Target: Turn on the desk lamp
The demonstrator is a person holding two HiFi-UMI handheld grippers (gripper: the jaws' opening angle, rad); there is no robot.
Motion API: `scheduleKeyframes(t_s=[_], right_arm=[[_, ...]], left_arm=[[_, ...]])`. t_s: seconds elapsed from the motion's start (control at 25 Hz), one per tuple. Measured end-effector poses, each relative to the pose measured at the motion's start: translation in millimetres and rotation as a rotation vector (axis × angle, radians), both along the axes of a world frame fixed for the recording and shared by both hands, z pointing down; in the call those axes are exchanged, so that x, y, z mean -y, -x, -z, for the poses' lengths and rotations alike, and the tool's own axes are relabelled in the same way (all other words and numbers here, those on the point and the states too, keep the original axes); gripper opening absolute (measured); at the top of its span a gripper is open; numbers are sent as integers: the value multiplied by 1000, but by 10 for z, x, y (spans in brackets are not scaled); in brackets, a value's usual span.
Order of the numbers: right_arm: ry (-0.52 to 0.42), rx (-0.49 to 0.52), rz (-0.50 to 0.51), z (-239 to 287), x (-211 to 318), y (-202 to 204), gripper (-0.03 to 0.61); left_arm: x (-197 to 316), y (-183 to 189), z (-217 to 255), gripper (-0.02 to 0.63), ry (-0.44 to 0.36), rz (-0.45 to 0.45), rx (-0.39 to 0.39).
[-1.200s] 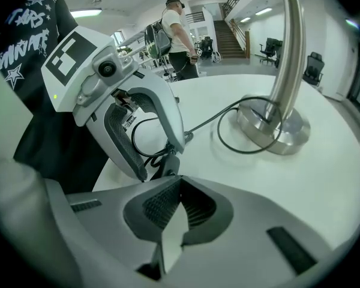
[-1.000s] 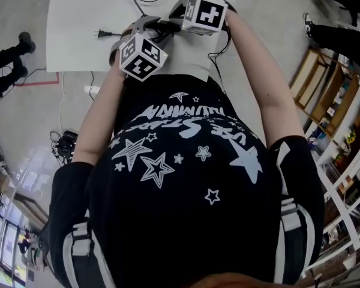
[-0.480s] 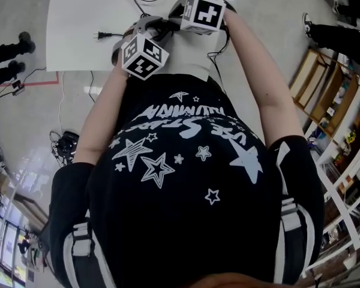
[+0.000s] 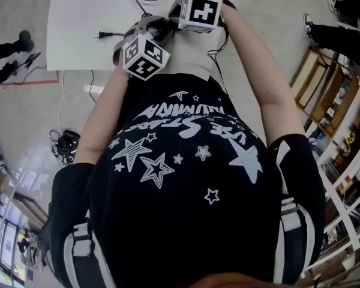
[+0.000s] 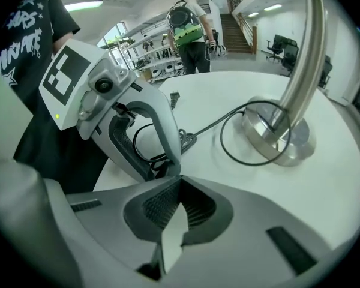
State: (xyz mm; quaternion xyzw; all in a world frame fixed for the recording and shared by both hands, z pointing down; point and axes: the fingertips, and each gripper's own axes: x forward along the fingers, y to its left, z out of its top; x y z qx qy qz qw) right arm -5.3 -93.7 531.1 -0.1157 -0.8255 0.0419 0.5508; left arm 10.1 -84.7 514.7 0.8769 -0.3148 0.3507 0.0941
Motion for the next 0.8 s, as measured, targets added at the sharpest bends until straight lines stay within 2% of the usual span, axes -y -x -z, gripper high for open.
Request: scheduleKeyframes(t_s=[0.16,0.48,0.8], right_arm=[[39,25,-21,-47,-7,2,3],[41,25,-24,39,0,20,3],[39,-21,76,15,-6,101,3]], left_arm=[[11,-4,-9,173,-5,-1,0],[7,-12,25,172,-8,-4,1],[3,-24,36,172,-11,-8,1]])
